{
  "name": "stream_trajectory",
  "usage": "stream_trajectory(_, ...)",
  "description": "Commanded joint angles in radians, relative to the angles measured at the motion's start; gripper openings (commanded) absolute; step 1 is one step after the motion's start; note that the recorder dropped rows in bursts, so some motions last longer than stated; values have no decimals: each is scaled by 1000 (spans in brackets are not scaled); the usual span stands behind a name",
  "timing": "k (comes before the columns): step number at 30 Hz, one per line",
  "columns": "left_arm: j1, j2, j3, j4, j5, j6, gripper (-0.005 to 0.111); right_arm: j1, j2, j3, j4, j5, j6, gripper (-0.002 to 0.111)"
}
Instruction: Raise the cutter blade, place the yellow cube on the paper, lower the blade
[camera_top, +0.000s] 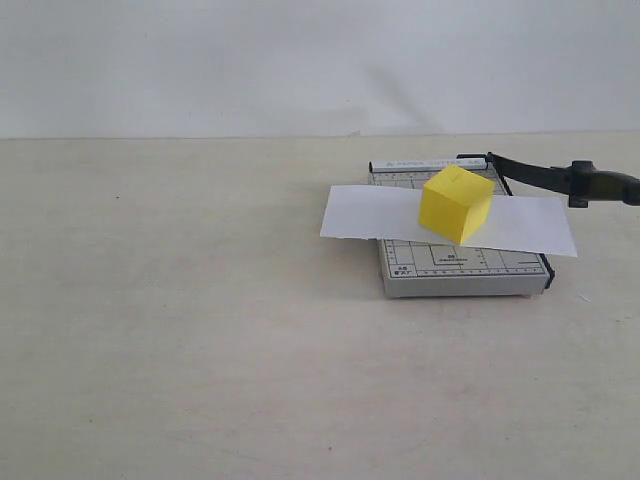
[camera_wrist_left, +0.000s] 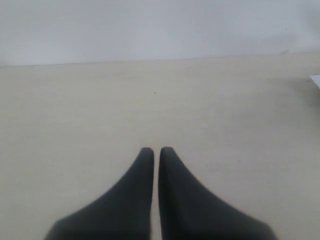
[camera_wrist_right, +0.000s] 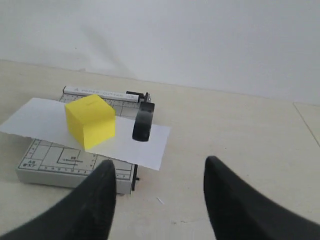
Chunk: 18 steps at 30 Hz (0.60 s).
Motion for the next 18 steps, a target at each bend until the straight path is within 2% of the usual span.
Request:
stream_trajectory(1, 1, -3, 3, 3, -60, -11, 4, -1, 79, -56, 2, -41, 77, 55)
stream_trajectory(7, 1, -3, 3, 3, -65, -11, 4, -1, 322, -265, 26, 68, 106, 55)
stream_trajectory(10, 1, -3, 3, 3, -65, -11, 4, -1, 486, -400, 73, 206, 103, 55)
stream_trajectory(11, 1, -3, 3, 3, -65, -11, 4, -1, 588, -494, 82, 296, 97, 55)
stream_trajectory(13, 1, -3, 3, 3, -65, -11, 4, -1, 709, -607, 82, 362, 106, 56)
stream_trajectory(18, 1, -3, 3, 3, -65, -11, 4, -1, 926, -722, 132, 441, 110, 56)
